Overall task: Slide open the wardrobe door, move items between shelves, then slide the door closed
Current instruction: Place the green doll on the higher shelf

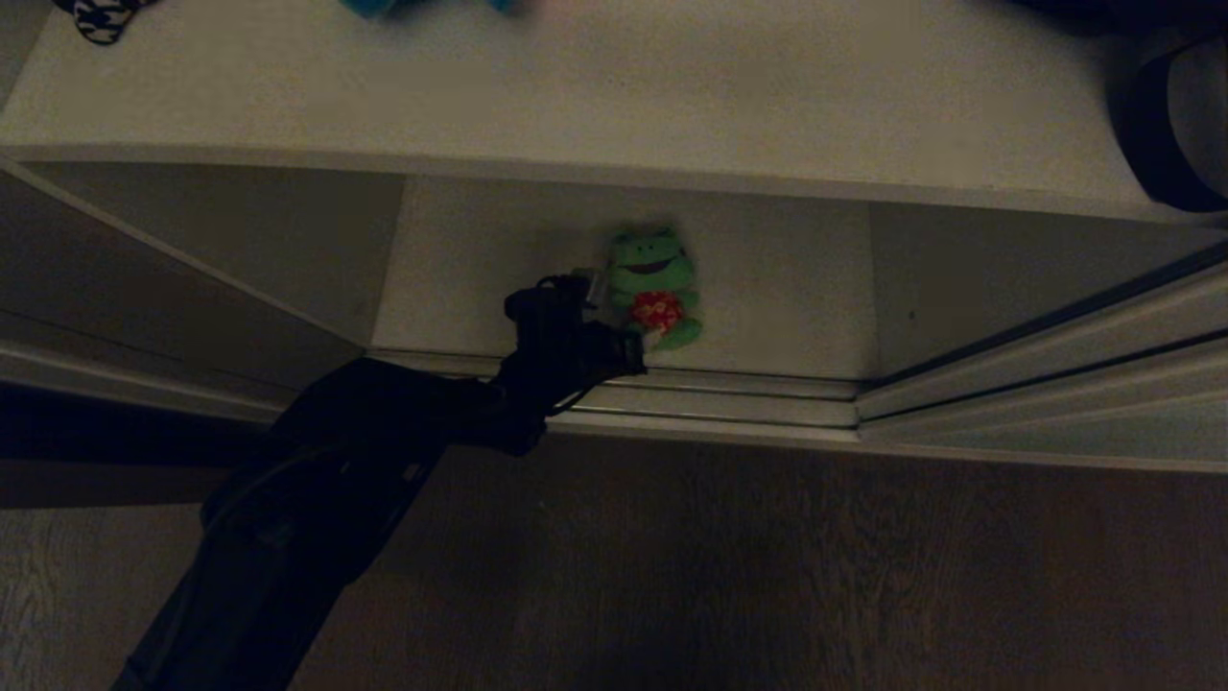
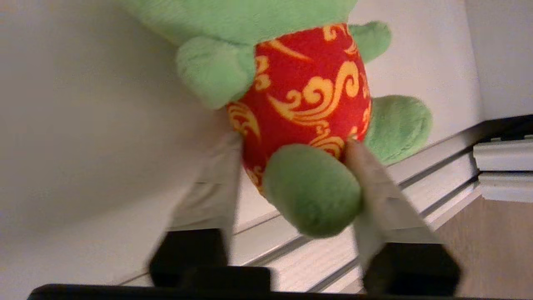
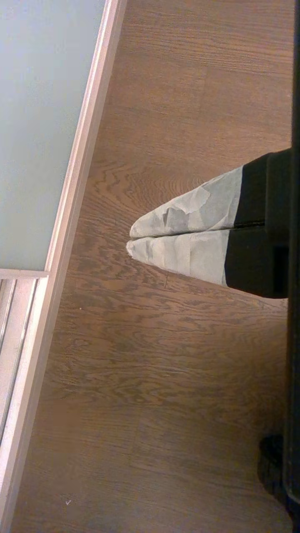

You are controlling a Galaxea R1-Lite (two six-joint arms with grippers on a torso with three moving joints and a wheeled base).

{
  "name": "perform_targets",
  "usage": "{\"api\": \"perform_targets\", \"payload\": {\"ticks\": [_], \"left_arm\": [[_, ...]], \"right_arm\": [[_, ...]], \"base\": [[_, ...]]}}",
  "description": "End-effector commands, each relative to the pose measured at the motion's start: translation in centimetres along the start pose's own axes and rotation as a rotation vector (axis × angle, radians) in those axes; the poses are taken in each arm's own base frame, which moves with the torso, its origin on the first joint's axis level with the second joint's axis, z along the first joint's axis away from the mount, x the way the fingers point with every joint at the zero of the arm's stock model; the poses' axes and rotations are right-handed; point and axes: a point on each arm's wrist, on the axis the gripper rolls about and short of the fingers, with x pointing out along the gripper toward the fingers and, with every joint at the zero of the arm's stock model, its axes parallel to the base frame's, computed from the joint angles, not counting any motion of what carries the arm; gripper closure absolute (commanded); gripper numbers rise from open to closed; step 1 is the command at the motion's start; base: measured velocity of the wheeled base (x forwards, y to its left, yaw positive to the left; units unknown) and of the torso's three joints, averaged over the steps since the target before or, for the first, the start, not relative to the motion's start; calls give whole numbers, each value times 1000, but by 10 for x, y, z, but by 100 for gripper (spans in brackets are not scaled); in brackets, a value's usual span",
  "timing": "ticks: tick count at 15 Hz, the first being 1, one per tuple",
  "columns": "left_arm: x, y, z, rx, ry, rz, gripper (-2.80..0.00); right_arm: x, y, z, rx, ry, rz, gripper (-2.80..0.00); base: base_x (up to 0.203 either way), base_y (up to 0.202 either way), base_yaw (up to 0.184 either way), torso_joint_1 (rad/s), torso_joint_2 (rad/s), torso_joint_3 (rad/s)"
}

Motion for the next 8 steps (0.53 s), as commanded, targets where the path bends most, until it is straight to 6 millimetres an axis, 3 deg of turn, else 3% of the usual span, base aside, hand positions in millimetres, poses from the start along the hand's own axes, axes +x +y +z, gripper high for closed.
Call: {"api": "perform_targets", "payload": {"ticks": [1, 4, 8], "left_arm": [[0, 0, 1, 1, -4, -4, 0], [-1, -2, 9, 1, -18, -10, 0], [-16, -11, 43, -32, -21, -5, 0]], "right_arm": [[0, 0, 0, -1, 0, 1, 0], [0, 0, 0, -1, 0, 1, 0], [0, 0, 0, -1, 0, 1, 0]], "base": [[0, 0, 0, 0, 0, 0], [0, 0, 0, 0, 0, 0], [0, 0, 0, 0, 0, 0]]}}
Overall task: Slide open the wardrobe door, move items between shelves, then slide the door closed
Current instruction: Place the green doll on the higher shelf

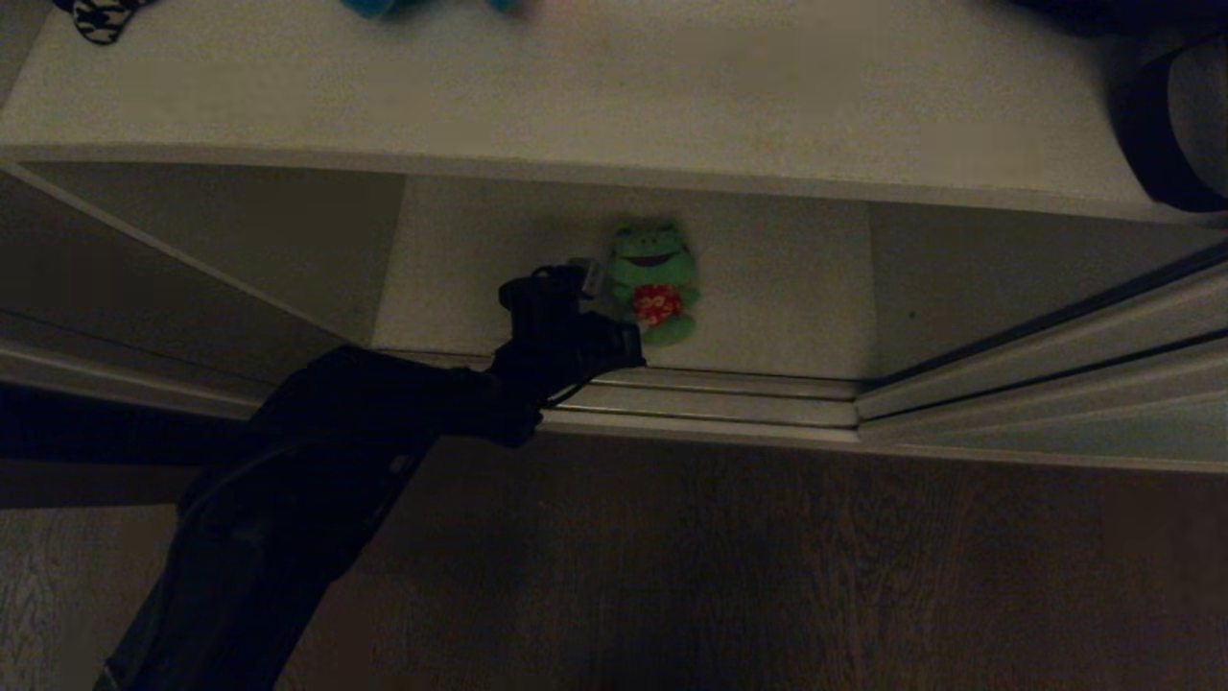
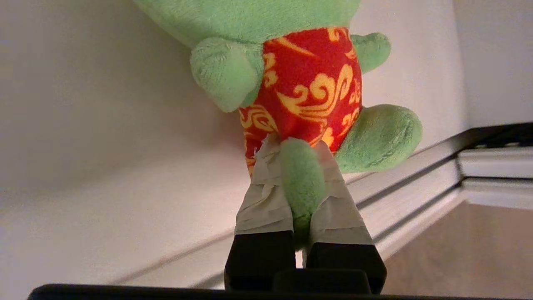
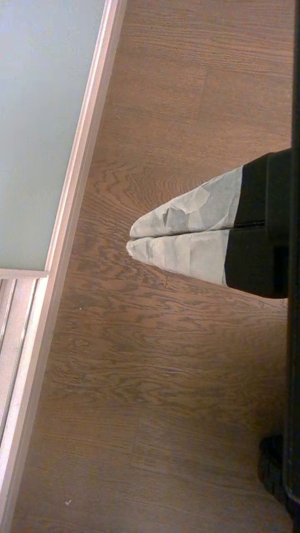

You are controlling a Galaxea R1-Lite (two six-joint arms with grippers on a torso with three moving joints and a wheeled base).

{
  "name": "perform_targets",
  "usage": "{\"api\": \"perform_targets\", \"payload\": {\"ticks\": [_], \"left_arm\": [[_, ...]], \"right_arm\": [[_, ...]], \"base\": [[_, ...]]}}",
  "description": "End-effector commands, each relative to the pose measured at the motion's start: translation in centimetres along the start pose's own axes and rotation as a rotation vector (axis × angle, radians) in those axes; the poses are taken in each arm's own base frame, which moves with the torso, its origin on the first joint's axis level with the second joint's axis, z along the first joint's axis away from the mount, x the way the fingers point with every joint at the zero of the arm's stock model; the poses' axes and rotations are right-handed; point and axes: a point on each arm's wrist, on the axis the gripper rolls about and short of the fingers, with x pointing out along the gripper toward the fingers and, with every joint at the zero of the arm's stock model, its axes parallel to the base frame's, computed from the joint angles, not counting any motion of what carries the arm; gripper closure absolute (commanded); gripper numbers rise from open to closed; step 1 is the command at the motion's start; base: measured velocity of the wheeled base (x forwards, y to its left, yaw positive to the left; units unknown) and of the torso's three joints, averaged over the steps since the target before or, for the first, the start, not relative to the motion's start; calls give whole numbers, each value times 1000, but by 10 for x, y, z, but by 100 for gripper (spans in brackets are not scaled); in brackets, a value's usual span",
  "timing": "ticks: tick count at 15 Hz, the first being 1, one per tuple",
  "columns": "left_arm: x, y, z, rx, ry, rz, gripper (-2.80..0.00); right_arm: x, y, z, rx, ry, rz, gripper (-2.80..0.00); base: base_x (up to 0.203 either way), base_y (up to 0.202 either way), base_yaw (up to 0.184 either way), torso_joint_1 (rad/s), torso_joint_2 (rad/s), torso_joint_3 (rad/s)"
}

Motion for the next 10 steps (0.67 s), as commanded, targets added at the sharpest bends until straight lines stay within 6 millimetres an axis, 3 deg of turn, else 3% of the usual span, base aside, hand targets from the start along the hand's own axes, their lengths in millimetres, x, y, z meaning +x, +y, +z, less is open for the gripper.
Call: {"api": "perform_targets", "payload": {"ticks": [1, 6, 10], "left_arm": [[-18, -12, 35, -6, -27, -5, 0], [-88, -47, 66, -72, 73, -4, 0], [-170, -82, 75, -122, 195, 39, 0]], "right_arm": [[0, 0, 0, -1, 0, 1, 0], [0, 0, 0, -1, 0, 1, 0], [0, 0, 0, -1, 0, 1, 0]], "base": [[0, 0, 0, 0, 0, 0], [0, 0, 0, 0, 0, 0], [0, 0, 0, 0, 0, 0]]}}
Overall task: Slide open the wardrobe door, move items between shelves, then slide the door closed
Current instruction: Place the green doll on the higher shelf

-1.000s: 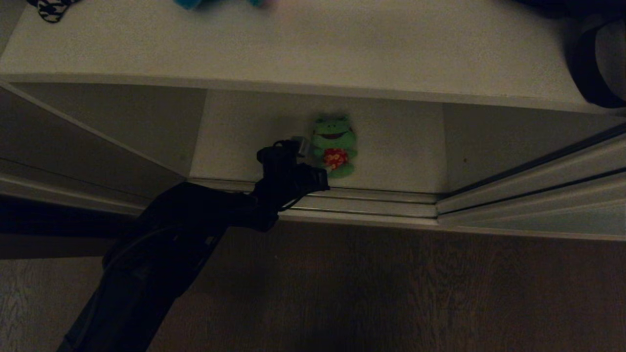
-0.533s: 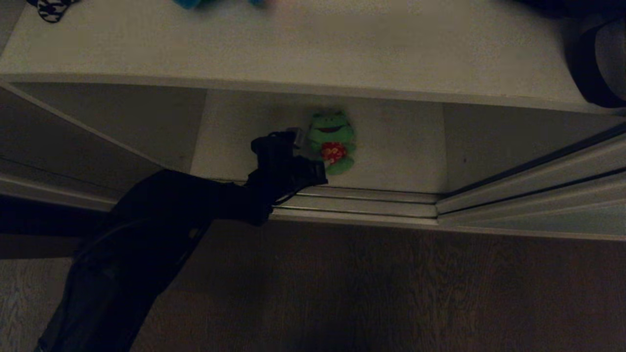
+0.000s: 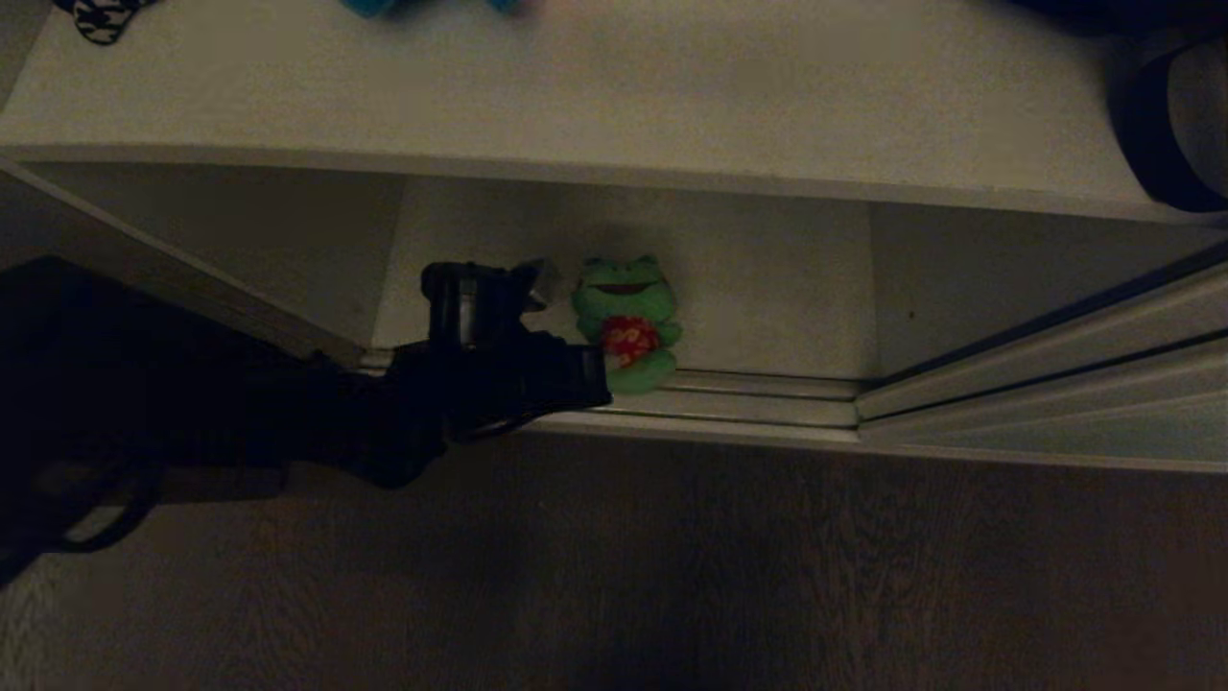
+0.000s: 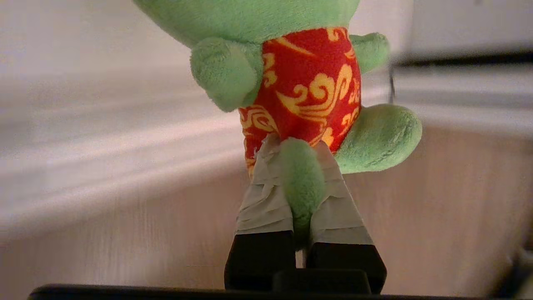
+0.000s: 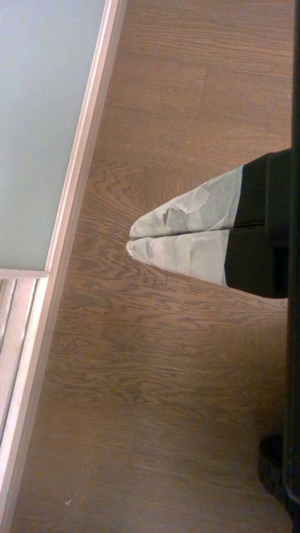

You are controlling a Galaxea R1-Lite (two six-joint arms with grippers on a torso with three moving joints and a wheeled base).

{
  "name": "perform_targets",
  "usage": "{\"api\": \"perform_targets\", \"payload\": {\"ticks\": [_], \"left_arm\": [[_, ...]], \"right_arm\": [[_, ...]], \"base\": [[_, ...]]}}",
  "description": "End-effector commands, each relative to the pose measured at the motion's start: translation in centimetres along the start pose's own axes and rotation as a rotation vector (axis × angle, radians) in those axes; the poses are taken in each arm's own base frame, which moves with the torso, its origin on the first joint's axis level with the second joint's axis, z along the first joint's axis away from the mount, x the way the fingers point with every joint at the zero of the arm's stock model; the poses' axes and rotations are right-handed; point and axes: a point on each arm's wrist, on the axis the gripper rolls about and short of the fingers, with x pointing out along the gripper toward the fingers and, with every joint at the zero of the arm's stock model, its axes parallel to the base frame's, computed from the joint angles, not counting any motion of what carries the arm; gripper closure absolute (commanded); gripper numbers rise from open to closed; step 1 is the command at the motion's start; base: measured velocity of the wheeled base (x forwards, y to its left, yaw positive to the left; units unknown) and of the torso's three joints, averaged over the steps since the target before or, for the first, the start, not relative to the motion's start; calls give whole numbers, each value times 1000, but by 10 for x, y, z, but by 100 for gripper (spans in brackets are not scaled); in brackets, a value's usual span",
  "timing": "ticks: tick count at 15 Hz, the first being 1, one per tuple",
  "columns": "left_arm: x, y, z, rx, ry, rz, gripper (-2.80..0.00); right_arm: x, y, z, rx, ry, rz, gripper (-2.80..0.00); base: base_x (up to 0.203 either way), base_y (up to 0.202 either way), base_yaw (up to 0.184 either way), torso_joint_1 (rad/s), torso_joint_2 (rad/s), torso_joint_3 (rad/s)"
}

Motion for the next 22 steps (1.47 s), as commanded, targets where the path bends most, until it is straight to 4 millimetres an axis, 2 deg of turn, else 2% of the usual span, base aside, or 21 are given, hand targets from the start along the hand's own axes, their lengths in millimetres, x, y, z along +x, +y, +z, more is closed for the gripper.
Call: {"api": "perform_targets", "payload": {"ticks": [1, 6, 10, 13, 15, 19, 21, 22], "left_arm": [[-76, -29, 16, 2, -21, -18, 0], [-205, -61, 7, -5, 21, -42, 0], [-310, -69, -25, -17, 119, -60, 0], [-374, -73, -48, -21, 189, -119, 0], [-402, -77, -51, -14, 204, -168, 0], [-444, -84, -57, -22, 241, -267, 0], [-454, -88, -50, 32, 213, -305, 0], [-452, -90, -44, 61, 206, -309, 0]], "right_arm": [[0, 0, 0, -1, 0, 1, 0], [0, 0, 0, -1, 0, 1, 0], [0, 0, 0, -1, 0, 1, 0], [0, 0, 0, -1, 0, 1, 0], [0, 0, 0, -1, 0, 1, 0], [0, 0, 0, -1, -1, 1, 0], [0, 0, 0, -1, 0, 1, 0], [0, 0, 0, -1, 0, 1, 0]], "base": [[0, 0, 0, 0, 0, 0], [0, 0, 0, 0, 0, 0], [0, 0, 0, 0, 0, 0], [0, 0, 0, 0, 0, 0], [0, 0, 0, 0, 0, 0], [0, 0, 0, 0, 0, 0], [0, 0, 0, 0, 0, 0], [0, 0, 0, 0, 0, 0]]}}
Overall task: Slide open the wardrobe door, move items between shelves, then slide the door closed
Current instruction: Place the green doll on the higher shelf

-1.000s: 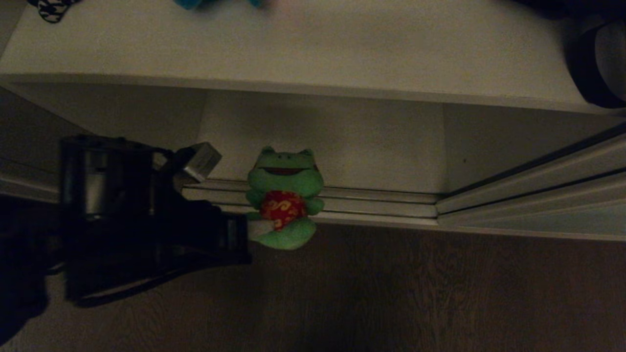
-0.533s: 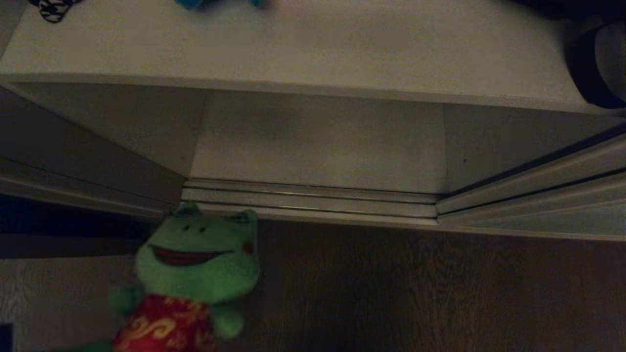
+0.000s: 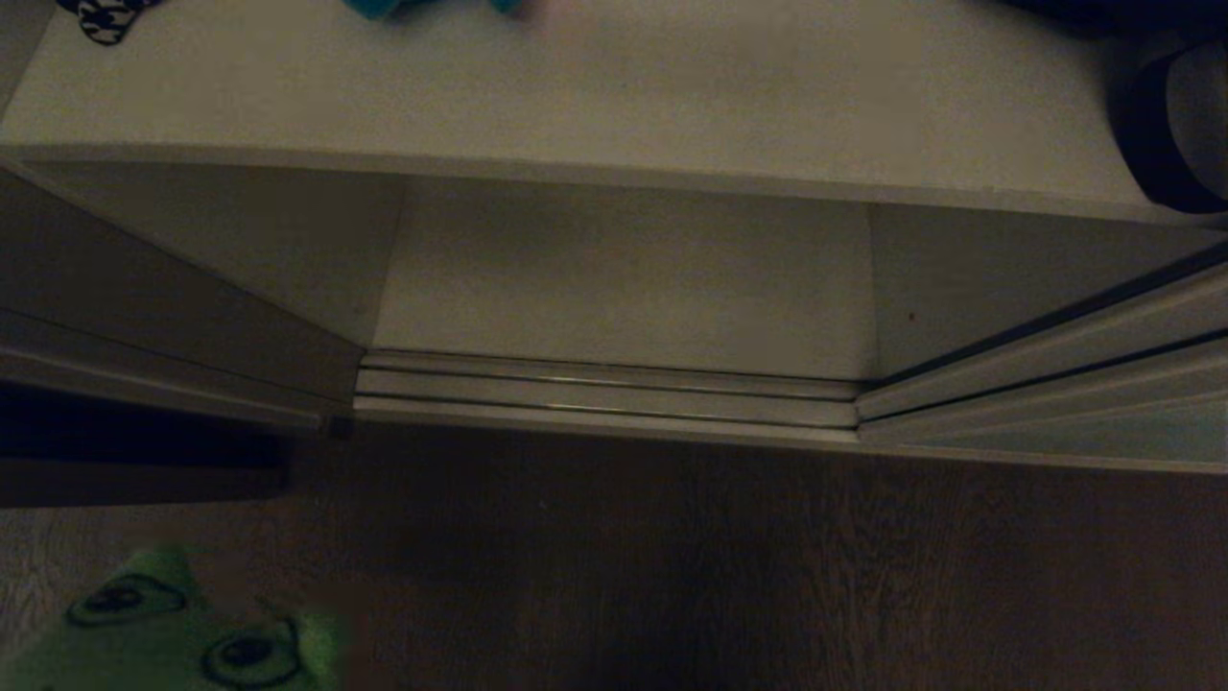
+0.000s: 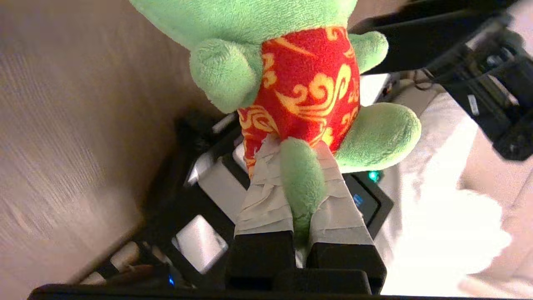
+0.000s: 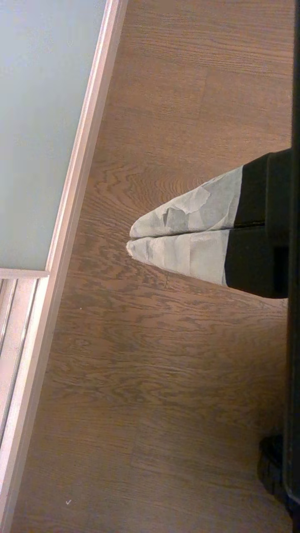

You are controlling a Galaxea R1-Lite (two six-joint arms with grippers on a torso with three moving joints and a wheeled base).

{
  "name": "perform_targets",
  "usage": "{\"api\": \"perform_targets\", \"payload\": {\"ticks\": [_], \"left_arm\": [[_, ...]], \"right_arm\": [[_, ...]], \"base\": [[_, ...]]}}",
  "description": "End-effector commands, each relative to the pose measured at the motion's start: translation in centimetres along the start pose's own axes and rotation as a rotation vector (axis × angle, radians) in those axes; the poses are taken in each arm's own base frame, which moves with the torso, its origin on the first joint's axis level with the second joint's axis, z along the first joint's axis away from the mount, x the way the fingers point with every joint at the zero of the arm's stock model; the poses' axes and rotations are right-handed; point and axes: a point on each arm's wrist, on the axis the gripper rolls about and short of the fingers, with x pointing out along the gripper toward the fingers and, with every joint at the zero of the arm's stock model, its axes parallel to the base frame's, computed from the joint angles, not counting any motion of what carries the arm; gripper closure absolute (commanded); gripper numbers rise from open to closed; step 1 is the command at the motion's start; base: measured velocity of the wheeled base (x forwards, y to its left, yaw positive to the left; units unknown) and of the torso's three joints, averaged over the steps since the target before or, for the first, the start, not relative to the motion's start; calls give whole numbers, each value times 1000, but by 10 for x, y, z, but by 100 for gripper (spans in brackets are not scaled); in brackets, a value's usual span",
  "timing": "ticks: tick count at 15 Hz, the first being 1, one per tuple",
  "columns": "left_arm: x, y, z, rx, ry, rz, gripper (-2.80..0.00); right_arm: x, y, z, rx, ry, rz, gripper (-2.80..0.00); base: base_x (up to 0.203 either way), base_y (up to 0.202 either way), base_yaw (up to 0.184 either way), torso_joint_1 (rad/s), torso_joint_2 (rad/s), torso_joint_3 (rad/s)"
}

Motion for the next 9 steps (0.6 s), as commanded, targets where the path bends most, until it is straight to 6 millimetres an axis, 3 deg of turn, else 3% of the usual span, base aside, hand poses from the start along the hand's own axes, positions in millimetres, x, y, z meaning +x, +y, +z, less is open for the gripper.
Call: {"api": "perform_targets", "payload": {"ticks": [1, 3, 9], "left_arm": [[0, -4, 17, 57, -19, 2, 0], [15, -1, 47, 86, -33, 11, 0], [91, 20, 173, 207, -141, -9, 0]], "right_arm": [[0, 0, 0, -1, 0, 1, 0], [0, 0, 0, -1, 0, 1, 0], [0, 0, 0, -1, -1, 1, 0]], "base": [[0, 0, 0, 0, 0, 0], [0, 0, 0, 0, 0, 0], [0, 0, 0, 0, 0, 0]]}}
